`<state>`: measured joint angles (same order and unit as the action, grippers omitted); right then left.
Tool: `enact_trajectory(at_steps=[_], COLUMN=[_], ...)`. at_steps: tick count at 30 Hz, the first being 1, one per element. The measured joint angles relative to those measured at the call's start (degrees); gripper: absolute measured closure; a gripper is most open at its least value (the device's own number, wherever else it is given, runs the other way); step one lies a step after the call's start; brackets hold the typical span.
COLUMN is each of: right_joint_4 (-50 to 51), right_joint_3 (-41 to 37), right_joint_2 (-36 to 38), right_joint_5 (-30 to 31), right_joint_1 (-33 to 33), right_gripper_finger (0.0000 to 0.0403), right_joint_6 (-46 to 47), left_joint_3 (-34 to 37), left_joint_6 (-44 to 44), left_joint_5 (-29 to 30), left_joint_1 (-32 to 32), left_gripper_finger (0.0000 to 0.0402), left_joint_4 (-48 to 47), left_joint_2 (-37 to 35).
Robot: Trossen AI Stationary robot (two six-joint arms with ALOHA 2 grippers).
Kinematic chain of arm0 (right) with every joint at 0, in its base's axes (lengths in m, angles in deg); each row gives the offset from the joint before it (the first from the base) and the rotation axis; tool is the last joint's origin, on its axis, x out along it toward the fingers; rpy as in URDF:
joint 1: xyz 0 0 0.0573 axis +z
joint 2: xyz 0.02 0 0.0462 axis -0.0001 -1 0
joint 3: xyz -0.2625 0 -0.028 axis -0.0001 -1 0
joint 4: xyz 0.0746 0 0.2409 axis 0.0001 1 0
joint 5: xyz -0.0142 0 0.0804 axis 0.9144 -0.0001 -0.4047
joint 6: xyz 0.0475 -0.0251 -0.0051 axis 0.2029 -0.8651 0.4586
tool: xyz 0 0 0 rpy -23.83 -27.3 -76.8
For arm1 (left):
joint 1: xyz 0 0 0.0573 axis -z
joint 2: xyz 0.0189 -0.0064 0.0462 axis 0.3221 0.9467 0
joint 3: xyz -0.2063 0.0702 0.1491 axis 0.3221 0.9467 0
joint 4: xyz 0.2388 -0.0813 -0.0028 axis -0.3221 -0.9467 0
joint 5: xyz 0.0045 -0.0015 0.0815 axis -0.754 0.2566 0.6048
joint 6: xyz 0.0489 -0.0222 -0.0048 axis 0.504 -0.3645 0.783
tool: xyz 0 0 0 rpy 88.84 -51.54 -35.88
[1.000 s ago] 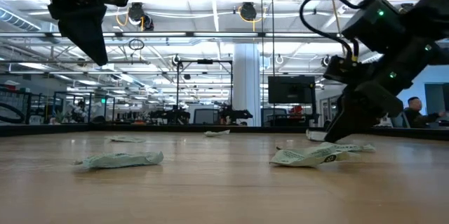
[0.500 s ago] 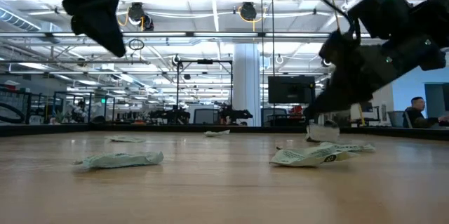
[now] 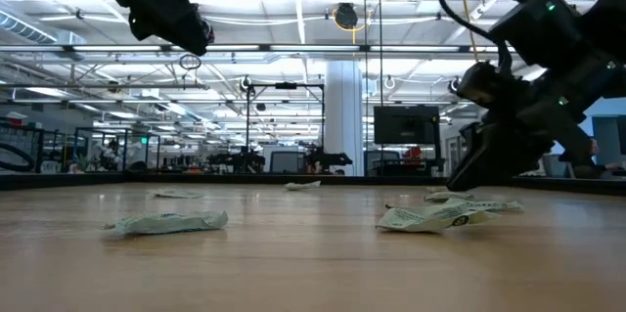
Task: Pick and place Stevia / Truvia into bins
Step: Put the stevia packet into the transparent bin
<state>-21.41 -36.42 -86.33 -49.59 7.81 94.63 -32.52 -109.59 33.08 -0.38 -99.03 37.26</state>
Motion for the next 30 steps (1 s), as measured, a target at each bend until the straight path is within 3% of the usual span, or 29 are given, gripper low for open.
enact_trajectory(at_steps=[7,12,15,20,30], right_joint_4=[-0.4,-0.38,-0.38,-0.42,-5.66], right_joint_3=[0.04,0.04,0.04,0.09,0.24], right_joint_2=[0.03,0.03,0.03,-0.34,-7.89], right_joint_5=[-0.07,-0.09,0.33,6.21,7.29], right_joint_1=[0.62,2.86,5.06,7.2,7.18], right_gripper_finger=[0.0232,0.0204,0.02,0.0201,0.023], right_joint_6=[3.19,8.48,10.91,11.02,14.76], left_joint_3=[0.0,0.0,0.0,0.0,0.0], left_joint_6=[-0.11,-0.35,-0.31,1.35,0.98], left_joint_5=[-0.09,-0.17,-0.17,-0.04,0.0], left_joint_1=[0.0,0.0,0.0,0.0,-0.02], left_gripper_finger=[0.0314,0.0314,0.0314,0.0314,0.0314], left_joint_4=[-0.07,-0.09,-0.09,-0.07,0.01], left_joint_2=[0.0,0.0,0.0,0.0,0.0])
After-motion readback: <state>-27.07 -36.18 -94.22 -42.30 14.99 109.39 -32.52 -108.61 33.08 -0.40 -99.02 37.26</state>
